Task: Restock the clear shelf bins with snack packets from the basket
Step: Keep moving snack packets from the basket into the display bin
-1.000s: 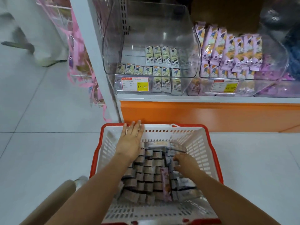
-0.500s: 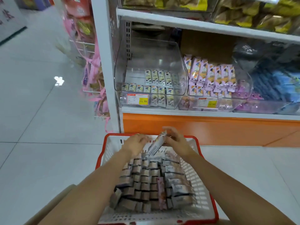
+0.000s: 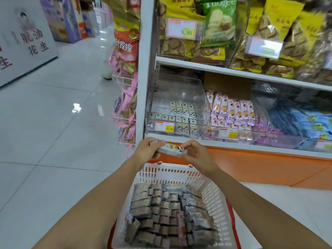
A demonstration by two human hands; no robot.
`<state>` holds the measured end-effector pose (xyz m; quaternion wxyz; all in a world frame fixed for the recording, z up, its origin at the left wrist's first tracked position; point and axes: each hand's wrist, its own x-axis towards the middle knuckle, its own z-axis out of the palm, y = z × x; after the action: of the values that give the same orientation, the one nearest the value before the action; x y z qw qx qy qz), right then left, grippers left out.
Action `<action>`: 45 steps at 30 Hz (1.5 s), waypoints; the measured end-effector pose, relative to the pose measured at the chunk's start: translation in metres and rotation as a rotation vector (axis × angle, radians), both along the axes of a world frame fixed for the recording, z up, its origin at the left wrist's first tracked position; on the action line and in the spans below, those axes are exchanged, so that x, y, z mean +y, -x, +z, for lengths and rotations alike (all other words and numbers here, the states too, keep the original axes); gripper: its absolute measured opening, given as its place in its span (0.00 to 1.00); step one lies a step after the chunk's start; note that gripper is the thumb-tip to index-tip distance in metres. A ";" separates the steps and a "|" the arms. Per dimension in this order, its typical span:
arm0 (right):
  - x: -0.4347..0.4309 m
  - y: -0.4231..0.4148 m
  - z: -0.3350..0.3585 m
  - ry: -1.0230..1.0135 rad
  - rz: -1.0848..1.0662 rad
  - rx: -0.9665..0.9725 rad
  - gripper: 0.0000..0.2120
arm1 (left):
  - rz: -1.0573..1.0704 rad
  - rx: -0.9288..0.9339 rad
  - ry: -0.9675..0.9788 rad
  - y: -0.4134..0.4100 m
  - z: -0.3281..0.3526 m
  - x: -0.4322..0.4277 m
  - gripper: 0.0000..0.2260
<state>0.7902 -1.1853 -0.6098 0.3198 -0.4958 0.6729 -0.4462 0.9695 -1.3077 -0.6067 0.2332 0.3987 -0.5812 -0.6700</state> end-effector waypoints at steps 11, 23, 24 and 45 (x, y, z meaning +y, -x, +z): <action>-0.042 -0.006 0.050 0.263 -0.026 0.366 0.11 | 0.160 -0.181 0.661 0.010 0.030 -0.033 0.17; -0.163 0.029 0.060 0.028 -0.344 0.571 0.09 | -0.132 -0.776 1.398 0.007 -0.019 -0.061 0.38; -0.173 0.031 0.057 -0.005 -0.342 0.593 0.10 | -0.110 -0.756 1.417 0.008 -0.025 -0.063 0.38; -0.252 0.057 0.020 -0.353 -0.151 0.715 0.09 | 0.101 -0.455 1.472 0.026 -0.061 -0.075 0.35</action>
<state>0.7335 -1.4372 -0.5903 0.1120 -0.5062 0.8426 -0.1454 0.9430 -1.3828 -0.6676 0.3434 0.2949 -0.8917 -0.0008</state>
